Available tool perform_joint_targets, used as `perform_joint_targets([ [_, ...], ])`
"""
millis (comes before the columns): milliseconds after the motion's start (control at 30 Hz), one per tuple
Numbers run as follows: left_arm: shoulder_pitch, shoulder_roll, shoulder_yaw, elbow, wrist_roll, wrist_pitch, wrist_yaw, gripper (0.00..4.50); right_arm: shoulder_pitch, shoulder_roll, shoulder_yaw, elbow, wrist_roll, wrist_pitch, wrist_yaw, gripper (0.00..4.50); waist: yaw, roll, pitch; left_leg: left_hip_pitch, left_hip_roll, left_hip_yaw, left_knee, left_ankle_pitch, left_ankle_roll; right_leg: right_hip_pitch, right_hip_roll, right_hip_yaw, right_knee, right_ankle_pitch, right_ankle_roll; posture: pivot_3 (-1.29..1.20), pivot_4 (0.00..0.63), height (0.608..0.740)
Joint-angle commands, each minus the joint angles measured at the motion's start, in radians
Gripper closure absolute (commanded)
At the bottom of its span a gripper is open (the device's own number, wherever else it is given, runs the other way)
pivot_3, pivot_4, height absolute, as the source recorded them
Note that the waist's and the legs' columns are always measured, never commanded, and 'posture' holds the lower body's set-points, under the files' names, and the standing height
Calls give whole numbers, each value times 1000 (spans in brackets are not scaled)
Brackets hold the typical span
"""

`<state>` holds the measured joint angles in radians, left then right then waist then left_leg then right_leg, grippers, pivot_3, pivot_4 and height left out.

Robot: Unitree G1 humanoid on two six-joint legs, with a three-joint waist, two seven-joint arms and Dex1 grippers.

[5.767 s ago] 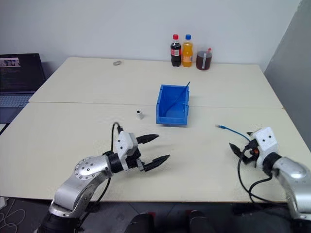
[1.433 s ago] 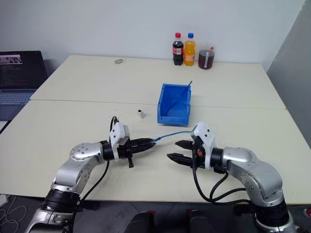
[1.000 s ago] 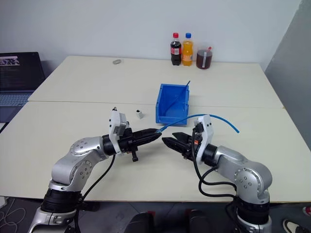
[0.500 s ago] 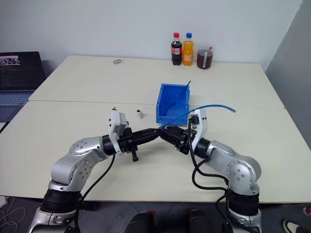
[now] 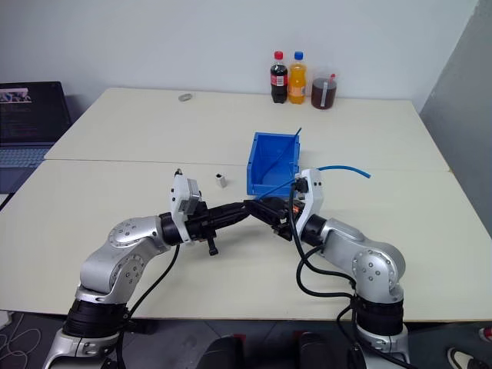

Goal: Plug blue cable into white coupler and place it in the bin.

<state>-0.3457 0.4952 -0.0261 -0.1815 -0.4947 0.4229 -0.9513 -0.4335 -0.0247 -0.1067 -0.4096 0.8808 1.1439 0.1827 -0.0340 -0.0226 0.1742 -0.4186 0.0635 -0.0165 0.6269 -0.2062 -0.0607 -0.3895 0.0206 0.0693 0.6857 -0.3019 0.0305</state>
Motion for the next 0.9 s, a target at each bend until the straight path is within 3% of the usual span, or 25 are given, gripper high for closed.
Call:
perform_joint_targets([
  [33, 2, 6, 2, -20, 11, -33, -2, 4482, -29, 22, -25, -7, 45, -1, -41, 1782, 0, 0, 0, 0, 0, 0, 0, 0, 0, 0, 0, 0, 0, 0, 0, 0, 150, 740],
  [433, -1, -10, 2, 0, 39, -73, 21, 4484, -32, 22, -11, 1, 98, 25, -70, 4375, 0, 0, 0, -1, 0, 0, -2, 0, 0, 0, 0, 0, -3, 0, 0, 0, 150, 740],
  [733, 4, -21, -3, 6, 42, -66, 28, 4484, -40, 13, -4, 11, 107, 16, -72, 4390, 0, 0, 0, -1, 0, 0, -2, 0, 0, 0, 0, 0, -4, 0, 0, 0, 150, 740],
  [800, 12, -8, -4, 3, 35, -54, 11, 3781, -40, 11, -3, 10, 105, 13, -72, 4390, -1, 0, 0, -1, 0, 0, -2, 0, 0, 0, 0, 0, -4, 0, 0, 0, 150, 740],
  [900, 24, 11, 1, -1, 25, -44, -8, 3074, -40, 8, -1, 11, 102, 5, -71, 4391, -1, 0, 0, -1, 0, 0, -2, 0, 0, 0, 0, 0, -4, 0, 0, 0, 150, 740],
])
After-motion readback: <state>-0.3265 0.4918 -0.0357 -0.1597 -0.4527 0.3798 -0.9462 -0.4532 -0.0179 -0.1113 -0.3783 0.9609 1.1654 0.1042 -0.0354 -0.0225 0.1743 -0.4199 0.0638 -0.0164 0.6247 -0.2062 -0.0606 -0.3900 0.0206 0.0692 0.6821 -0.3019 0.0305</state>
